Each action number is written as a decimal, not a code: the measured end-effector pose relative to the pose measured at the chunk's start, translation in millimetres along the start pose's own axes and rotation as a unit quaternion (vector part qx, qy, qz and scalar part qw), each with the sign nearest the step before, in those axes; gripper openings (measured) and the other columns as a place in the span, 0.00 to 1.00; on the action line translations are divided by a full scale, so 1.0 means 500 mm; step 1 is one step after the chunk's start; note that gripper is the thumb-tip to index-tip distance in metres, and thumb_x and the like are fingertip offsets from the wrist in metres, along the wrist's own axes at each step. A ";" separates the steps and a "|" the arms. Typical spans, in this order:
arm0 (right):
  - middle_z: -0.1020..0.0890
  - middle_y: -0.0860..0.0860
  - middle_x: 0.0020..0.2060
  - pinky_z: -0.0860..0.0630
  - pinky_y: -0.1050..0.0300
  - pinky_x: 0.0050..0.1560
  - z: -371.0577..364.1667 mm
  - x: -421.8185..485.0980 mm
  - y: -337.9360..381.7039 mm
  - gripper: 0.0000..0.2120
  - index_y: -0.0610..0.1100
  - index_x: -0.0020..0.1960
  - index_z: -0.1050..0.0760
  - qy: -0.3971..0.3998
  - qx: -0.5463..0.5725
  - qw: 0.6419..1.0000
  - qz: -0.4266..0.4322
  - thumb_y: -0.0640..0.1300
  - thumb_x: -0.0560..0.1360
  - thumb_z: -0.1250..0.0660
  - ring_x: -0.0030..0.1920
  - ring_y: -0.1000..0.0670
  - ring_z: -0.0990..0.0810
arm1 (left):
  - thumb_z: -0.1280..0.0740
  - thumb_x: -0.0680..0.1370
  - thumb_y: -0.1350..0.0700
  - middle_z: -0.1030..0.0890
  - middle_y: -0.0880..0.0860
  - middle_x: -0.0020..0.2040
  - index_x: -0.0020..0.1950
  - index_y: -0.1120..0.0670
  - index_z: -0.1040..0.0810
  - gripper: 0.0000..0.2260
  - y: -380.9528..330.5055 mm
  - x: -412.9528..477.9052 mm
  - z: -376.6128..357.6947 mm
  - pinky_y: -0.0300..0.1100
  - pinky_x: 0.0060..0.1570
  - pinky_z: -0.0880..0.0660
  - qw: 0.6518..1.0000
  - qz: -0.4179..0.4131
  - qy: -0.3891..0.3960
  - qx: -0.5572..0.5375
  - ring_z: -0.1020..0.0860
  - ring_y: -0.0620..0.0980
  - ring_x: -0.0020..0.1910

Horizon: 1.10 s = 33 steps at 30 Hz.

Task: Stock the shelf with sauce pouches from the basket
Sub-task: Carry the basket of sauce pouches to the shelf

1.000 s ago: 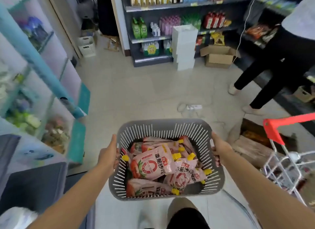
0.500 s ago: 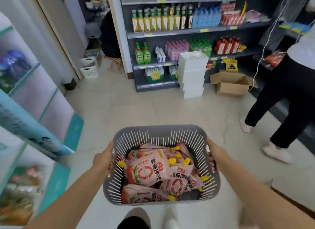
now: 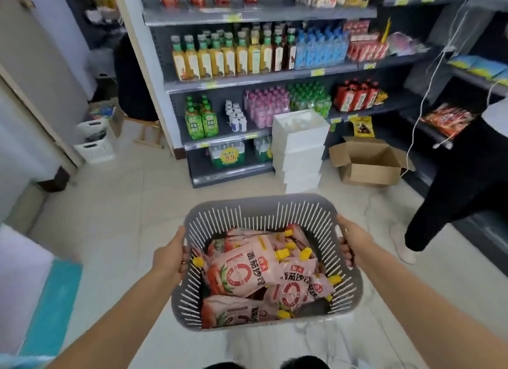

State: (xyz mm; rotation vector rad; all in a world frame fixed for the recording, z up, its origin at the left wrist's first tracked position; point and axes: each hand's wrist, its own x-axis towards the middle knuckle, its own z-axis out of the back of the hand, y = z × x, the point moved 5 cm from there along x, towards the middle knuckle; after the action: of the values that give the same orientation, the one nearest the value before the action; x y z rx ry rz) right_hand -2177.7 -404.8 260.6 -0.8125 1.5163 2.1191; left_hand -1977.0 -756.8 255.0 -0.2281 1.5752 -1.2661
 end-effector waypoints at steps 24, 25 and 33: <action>0.40 0.52 0.16 0.46 0.66 0.21 0.004 0.747 0.912 0.25 0.47 0.28 0.43 -0.044 0.010 0.999 0.001 0.61 0.78 0.48 0.16 0.53 0.45 | 0.39 0.78 0.39 0.34 0.54 0.24 0.30 0.56 0.34 0.25 -0.721 0.729 -0.776 0.40 0.24 0.40 0.991 -0.043 0.096 0.082 0.38 0.51 0.22; 0.40 0.52 0.17 0.46 0.65 0.21 0.012 0.781 0.933 0.25 0.47 0.28 0.42 -0.055 0.005 0.998 0.001 0.61 0.78 0.48 0.17 0.53 0.45 | 0.40 0.78 0.39 0.35 0.54 0.24 0.30 0.56 0.34 0.25 -0.733 0.754 -0.809 0.39 0.24 0.41 0.990 -0.039 0.102 0.084 0.39 0.50 0.22; 0.32 0.48 0.28 0.38 0.60 0.25 0.071 1.012 1.029 0.28 0.46 0.34 0.35 -0.138 -0.015 0.990 -0.022 0.71 0.68 0.37 0.25 0.49 0.34 | 0.39 0.75 0.34 0.34 0.56 0.24 0.28 0.55 0.35 0.27 -0.836 0.955 -1.058 0.45 0.31 0.37 0.979 -0.030 0.138 0.146 0.36 0.50 0.23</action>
State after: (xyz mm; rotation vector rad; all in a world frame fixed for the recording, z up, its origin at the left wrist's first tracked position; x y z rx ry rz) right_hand -2886.3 -541.2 296.2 -0.5296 1.3138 2.1250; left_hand -2781.7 -942.9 245.7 0.0922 1.5965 -1.6116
